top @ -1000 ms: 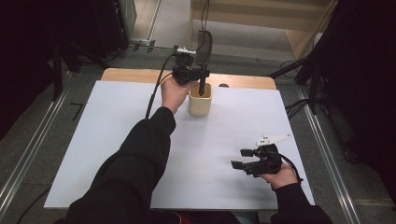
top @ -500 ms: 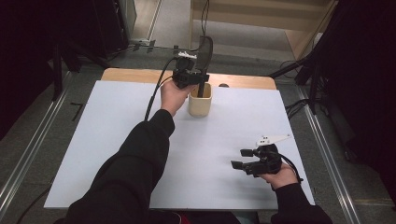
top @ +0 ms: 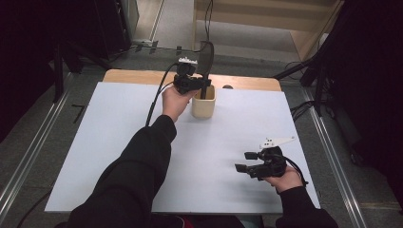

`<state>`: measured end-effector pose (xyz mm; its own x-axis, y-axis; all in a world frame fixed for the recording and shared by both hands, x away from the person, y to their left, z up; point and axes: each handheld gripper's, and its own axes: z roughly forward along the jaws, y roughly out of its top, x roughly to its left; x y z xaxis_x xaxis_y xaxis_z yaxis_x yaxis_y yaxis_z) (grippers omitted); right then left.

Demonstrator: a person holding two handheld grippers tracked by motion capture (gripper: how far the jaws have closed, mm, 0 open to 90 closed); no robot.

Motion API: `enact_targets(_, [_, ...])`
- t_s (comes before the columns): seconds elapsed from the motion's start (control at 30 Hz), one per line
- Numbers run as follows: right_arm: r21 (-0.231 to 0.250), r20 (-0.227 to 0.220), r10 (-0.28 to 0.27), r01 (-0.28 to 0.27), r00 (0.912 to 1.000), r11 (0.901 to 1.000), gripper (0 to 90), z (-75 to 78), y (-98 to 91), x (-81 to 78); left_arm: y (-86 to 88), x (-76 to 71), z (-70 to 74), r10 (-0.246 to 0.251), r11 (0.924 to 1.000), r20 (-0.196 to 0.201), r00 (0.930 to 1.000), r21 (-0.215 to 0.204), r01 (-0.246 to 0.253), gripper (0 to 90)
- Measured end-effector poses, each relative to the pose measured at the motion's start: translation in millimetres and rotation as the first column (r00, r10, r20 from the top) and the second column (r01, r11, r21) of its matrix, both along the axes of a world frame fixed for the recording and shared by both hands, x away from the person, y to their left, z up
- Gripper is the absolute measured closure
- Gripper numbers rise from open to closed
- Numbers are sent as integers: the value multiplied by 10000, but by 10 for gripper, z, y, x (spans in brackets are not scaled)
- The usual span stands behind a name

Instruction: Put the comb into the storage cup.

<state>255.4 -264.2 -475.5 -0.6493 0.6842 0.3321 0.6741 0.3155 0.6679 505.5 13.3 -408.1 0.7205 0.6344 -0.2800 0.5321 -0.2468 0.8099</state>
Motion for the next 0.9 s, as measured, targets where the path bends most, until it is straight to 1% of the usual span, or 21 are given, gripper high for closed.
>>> enact_targets(0.17, [12, -22, 2, -2, 10000, 10000, 260, 1, 4, -3, 13, 0, -55, 96, 9998, -47, 9999, 162, -95, 724])
enact_targets(0.27, [-13, 6, -2, 2, 10000, 10000, 260, 0, 2, -2, 22, -3, -85, 147, 9999, -20, 9999, 57, -147, 724])
enact_targets(0.33, [-20, -1, 8, -8, 10000, 10000, 261, 0, 2, -2, 28, -4, -101, 170, 9998, -26, 9999, 92, -170, 723])
enact_targets(0.67, [-84, -2, 103, -103, 9999, 9999, 262, -9, 13, 1, 12, -7, -179, 140, 9991, -148, 9998, 408, -134, 721])
enact_targets(0.73, [-68, -20, 95, -96, 10000, 9999, 262, -7, 14, -1, 4, -8, -195, 143, 9991, -199, 9997, 396, -135, 718])
enact_targets(0.9, [-73, -19, 94, -94, 10000, 9999, 262, -7, 12, -2, -7, -13, -208, 150, 9987, -159, 9998, 490, -142, 718])
